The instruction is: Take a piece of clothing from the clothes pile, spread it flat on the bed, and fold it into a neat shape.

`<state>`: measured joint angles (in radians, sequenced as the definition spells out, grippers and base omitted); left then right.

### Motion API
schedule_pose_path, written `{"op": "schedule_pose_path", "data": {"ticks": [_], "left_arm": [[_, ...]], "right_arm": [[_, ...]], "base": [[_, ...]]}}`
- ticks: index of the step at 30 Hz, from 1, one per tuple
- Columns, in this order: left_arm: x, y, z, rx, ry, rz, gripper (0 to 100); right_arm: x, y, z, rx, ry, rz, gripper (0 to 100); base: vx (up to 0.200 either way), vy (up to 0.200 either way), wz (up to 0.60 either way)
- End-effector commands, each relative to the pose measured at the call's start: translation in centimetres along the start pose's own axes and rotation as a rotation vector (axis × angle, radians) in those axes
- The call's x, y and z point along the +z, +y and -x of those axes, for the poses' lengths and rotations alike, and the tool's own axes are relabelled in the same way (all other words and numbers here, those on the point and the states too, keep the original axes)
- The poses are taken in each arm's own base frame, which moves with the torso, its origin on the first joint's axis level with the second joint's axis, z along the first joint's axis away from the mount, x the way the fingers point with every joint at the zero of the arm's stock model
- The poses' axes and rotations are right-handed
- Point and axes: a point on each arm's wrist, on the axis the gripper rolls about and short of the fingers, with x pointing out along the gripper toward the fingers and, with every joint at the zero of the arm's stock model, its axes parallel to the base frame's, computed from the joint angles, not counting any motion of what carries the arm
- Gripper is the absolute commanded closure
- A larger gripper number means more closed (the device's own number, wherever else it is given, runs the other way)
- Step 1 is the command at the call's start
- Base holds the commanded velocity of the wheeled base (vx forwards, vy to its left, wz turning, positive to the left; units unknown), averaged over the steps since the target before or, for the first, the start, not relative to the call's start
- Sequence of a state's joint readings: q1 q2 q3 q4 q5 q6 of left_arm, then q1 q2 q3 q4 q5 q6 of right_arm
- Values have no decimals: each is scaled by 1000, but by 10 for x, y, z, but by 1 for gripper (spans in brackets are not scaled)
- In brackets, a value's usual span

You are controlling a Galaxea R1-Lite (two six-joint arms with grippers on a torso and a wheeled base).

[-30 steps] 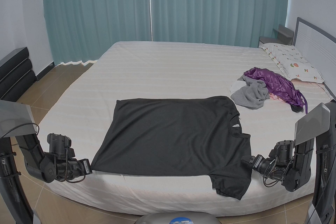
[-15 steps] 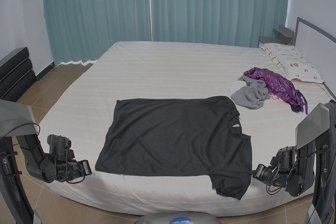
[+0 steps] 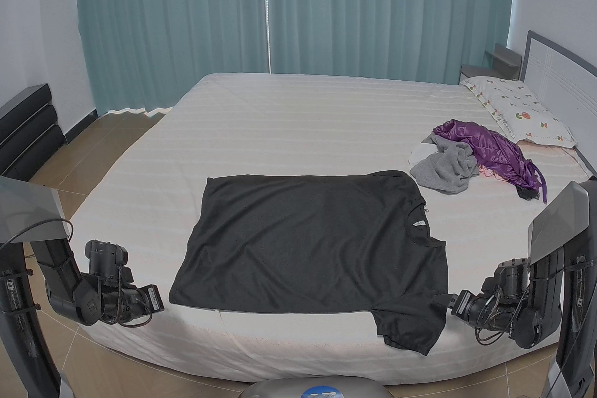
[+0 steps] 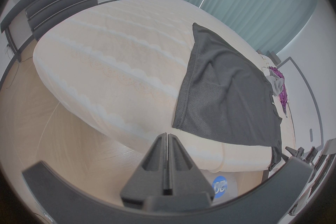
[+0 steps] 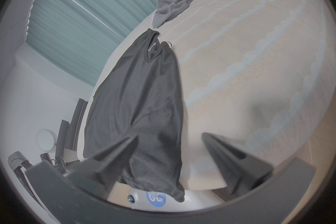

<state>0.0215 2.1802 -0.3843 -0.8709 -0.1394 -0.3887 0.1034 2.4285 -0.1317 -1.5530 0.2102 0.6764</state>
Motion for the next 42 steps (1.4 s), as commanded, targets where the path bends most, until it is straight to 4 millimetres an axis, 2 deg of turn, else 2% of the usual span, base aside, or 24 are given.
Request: {"op": "schedule_pose_path", "data": {"ticks": [1,9,10,21,32,33,42], "left_arm": [[0,-1,-2,-5,2,12,100],[-1,-1,-1,-25,14,17,100],[0,-2,-2,-28,12,23,100],[-1,-4,-2,-34,13,43,100],[-4,-24,-7,-67,19,69,100],[-4,-24,-7,-69,19,75,0],[-6,-31,-15,-50,4,90,0]], "right_arm": [[-3,5,6,31,16,8,0],[-11,11,0,36,45,21,0],[-12,12,0,38,46,19,100],[-11,9,3,17,36,12,100],[-7,1,10,-12,24,-18,100],[-7,1,10,-12,24,-20,100],[-8,1,11,-10,31,-24,100]], "base": [[0,0,0],[0,0,0],[0,0,0],[0,0,0],[0,0,0],[0,0,0],[0,0,0]]}}
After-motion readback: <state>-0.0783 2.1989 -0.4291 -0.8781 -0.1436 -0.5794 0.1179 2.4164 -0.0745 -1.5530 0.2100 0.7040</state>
